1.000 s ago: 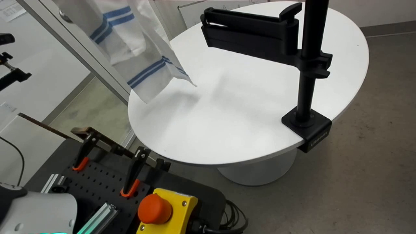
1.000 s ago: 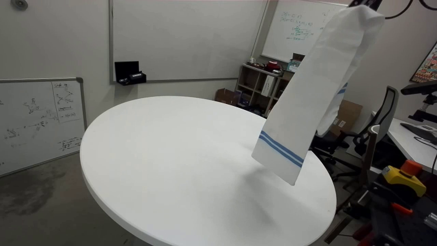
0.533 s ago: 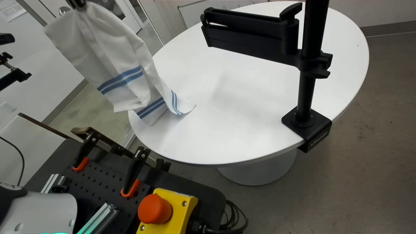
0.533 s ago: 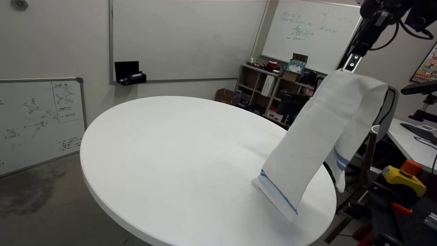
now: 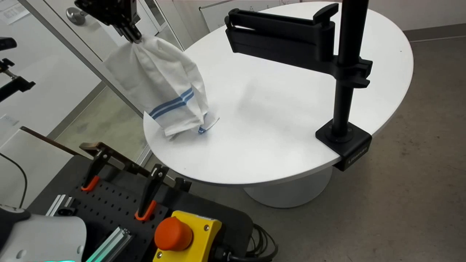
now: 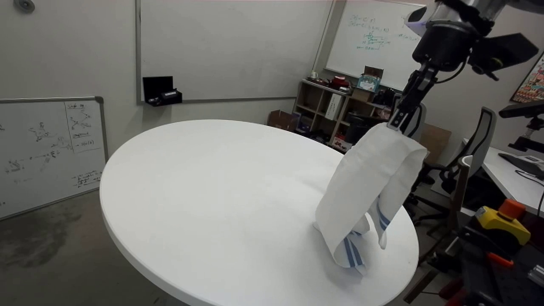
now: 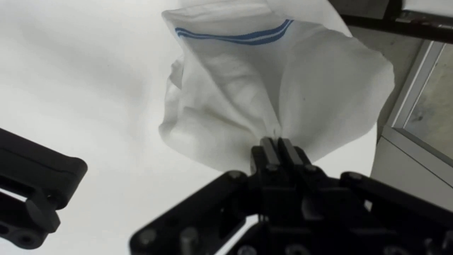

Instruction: Drop the towel from the stand to the table

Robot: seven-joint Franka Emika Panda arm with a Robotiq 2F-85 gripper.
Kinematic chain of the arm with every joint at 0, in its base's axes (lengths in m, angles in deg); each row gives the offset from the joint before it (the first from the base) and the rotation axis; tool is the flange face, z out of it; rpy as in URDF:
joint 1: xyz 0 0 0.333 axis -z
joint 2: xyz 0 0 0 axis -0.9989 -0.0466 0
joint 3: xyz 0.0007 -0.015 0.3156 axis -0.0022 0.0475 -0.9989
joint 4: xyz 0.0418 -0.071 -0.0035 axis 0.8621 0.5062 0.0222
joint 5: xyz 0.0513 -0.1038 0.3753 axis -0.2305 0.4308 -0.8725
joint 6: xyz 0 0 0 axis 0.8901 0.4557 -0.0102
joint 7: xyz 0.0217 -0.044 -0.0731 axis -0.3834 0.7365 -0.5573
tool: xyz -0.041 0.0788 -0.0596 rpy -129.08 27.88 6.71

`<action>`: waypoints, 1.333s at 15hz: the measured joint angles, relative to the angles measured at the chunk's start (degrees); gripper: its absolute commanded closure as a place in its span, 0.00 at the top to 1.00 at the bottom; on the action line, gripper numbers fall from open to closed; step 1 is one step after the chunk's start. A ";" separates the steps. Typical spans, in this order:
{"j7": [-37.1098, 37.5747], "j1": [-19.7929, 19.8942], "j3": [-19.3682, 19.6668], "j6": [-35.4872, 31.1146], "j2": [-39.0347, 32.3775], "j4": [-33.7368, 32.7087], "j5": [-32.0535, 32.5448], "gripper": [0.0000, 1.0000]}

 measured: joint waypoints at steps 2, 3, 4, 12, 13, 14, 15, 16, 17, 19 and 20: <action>0.72 -0.07 -0.31 -5.92 -2.34 1.10 0.13 0.02; 1.42 -0.08 -0.50 -8.62 -3.51 1.54 0.40 0.02; 2.34 -0.08 -0.73 -11.16 -4.76 1.91 0.92 0.02; 13.20 0.86 -1.84 -21.22 -14.12 2.35 13.10 0.02; 14.85 1.16 -1.84 -21.63 -14.93 2.34 15.34 0.02; 16.52 1.46 -1.82 -21.82 -15.60 2.30 17.58 0.02; 18.20 1.72 -1.76 -21.84 -16.16 2.22 19.78 0.02; 19.74 1.86 -1.64 -21.84 -16.57 2.14 21.84 0.02; 21.19 1.92 -1.50 -21.84 -16.88 2.04 23.74 0.02; 23.72 1.94 -1.26 -21.84 -17.31 1.79 27.11 0.31; 24.99 1.94 -1.17 -21.84 -17.46 1.65 28.64 0.32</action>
